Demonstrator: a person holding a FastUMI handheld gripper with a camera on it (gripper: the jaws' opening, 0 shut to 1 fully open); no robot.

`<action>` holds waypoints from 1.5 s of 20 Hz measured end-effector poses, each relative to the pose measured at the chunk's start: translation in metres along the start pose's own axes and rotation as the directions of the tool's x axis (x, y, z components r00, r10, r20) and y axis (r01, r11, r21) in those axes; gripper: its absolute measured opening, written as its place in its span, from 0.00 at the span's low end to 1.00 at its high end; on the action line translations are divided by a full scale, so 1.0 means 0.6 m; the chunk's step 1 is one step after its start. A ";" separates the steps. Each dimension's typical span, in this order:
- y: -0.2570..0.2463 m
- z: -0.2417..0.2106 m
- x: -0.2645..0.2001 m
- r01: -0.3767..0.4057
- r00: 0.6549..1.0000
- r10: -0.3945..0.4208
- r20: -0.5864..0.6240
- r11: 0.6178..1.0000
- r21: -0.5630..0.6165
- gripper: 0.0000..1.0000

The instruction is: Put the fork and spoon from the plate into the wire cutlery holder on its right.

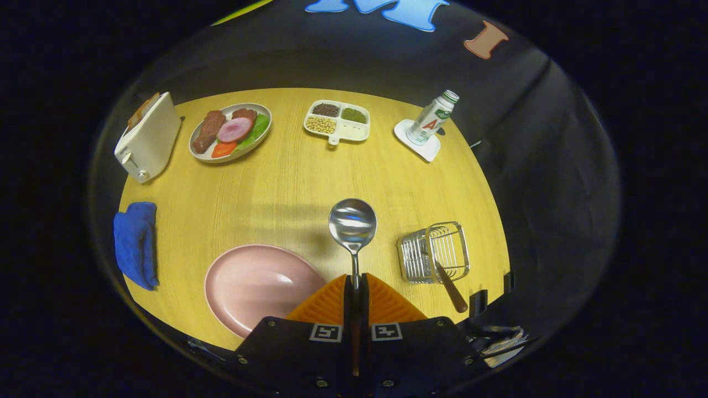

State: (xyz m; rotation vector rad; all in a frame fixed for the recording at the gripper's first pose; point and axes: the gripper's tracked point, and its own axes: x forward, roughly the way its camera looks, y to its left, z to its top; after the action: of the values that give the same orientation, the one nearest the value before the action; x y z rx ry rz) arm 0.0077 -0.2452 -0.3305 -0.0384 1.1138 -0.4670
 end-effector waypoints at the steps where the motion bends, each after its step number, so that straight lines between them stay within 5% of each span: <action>1: -0.017 0.001 0.002 0.011 1.000 -0.011 -0.007 1.000 0.018 0.05; 16: -0.181 -0.050 0.040 0.120 0.981 -0.100 -0.163 0.986 0.117 0.05; 25: -0.192 -0.063 0.035 0.087 0.959 -0.064 -0.277 0.994 0.070 0.05; 29: -0.196 -0.058 0.034 0.086 0.958 -0.063 -0.279 0.994 0.070 0.11; 30: -0.200 -0.058 0.034 0.097 0.958 -0.078 -0.276 0.994 0.059 0.23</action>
State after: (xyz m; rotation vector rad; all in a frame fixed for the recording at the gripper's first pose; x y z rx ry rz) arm -0.0566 -0.3546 -0.3321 0.0413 1.3696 -0.6045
